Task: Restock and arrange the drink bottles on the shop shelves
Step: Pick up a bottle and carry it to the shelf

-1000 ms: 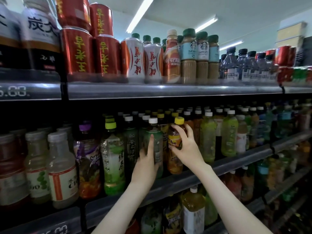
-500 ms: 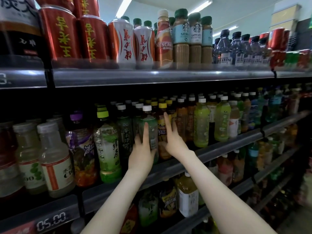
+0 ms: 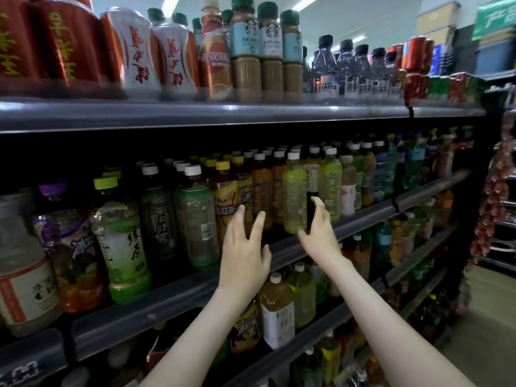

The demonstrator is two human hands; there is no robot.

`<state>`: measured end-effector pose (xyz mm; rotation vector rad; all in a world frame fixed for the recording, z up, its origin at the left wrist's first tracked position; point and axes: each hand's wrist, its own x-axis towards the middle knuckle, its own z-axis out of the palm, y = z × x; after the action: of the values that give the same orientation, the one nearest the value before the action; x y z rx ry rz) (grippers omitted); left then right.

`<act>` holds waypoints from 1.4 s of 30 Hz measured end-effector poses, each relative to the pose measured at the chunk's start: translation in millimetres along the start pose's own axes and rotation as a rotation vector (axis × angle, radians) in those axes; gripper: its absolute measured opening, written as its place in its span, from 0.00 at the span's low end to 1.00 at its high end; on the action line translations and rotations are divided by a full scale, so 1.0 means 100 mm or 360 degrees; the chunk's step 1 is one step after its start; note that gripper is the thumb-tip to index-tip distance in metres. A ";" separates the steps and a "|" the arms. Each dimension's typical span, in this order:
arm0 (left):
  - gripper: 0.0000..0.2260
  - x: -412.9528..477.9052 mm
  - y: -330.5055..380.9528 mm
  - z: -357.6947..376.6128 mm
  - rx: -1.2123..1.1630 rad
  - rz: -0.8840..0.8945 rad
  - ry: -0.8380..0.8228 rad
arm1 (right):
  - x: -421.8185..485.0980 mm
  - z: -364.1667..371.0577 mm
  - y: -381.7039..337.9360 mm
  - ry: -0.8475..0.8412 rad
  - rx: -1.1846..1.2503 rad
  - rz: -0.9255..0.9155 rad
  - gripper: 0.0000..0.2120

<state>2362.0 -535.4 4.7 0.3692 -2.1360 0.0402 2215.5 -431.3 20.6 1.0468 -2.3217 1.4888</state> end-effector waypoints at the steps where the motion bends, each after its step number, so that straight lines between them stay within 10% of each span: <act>1: 0.29 0.04 0.08 0.07 -0.0027 -0.0009 -0.0032 | 0.06 -0.07 0.10 0.0002 0.0012 0.0012 0.37; 13: 0.37 0.77 0.94 1.17 -0.0122 -0.0642 -0.0358 | 0.88 -0.62 1.18 -0.0095 -0.0007 -0.0075 0.38; 28: 0.49 1.34 0.93 1.54 -0.0357 -0.1275 -0.0125 | 1.08 -0.74 1.39 -0.0430 0.0226 -0.0259 0.37; 42: 0.19 0.81 1.21 1.18 -0.0202 -0.0059 0.0151 | 0.65 -0.88 0.83 -0.0408 0.0709 -0.0567 0.27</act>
<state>2190.9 -460.2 18.5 0.3259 -2.0260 -0.0972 2096.1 -365.0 35.5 1.7490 -1.8362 1.8446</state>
